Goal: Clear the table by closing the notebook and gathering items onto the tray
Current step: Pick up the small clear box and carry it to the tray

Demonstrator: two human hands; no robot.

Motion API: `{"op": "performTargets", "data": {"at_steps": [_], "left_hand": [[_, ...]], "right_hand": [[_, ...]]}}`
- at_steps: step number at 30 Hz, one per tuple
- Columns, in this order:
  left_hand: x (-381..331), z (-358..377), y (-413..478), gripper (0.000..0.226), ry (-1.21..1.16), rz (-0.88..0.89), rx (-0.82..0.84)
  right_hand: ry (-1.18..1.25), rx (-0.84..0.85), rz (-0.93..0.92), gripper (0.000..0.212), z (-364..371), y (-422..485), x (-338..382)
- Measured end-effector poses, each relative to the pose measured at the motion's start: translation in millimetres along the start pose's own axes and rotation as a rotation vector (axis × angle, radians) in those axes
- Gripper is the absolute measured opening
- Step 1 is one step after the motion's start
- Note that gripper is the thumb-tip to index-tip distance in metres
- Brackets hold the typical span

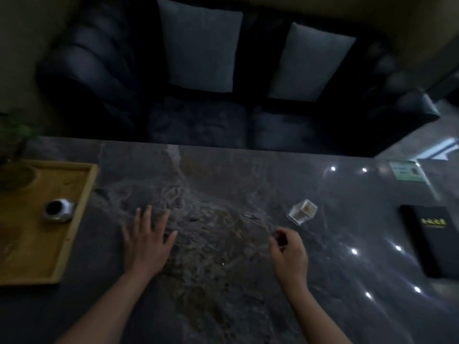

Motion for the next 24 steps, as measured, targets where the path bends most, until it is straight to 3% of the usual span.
{"op": "performTargets", "data": {"at_steps": [5, 9, 12, 14, 18, 24], "left_hand": [[-0.2, 18.2, 0.0, 0.068, 0.065, -0.009, -0.024], [3.2, 21.7, 1.7, 0.067, 0.083, -0.026, -0.04], [5.3, 23.4, 2.1, 0.066, 0.093, -0.04, -0.047], [5.9, 22.8, 2.5, 0.066, 0.093, -0.049, -0.054], [5.8, 22.1, 2.7, 0.065, 0.087, -0.056, -0.062], [5.7, 21.2, 2.8, 0.066, 0.076, -0.053, -0.083]], "right_hand": [[0.006, -0.141, 0.266, 0.037, -35.3, 35.8, -47.0], [0.019, -0.055, 0.333, 0.08, -37.1, 73.7, -63.2], [0.042, -0.007, 0.354, 0.094, -33.9, 92.6, -69.2], [0.045, 0.004, 0.359, 0.084, -32.0, 100.6, -73.4], [0.046, -0.01, 0.323, 0.036, -30.2, 105.1, -74.8], [-0.089, -0.055, 0.091, 0.027, -30.0, 100.4, -61.0]]}}
Point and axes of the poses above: each hand's wrist, its own y-axis towards the middle knuckle, its own z-axis out of the palm, x = y × z, the point moved 5 cm from there along y, towards the middle knuckle, and after that the axes turned 5 degrees about y, right-handed, at the moved point
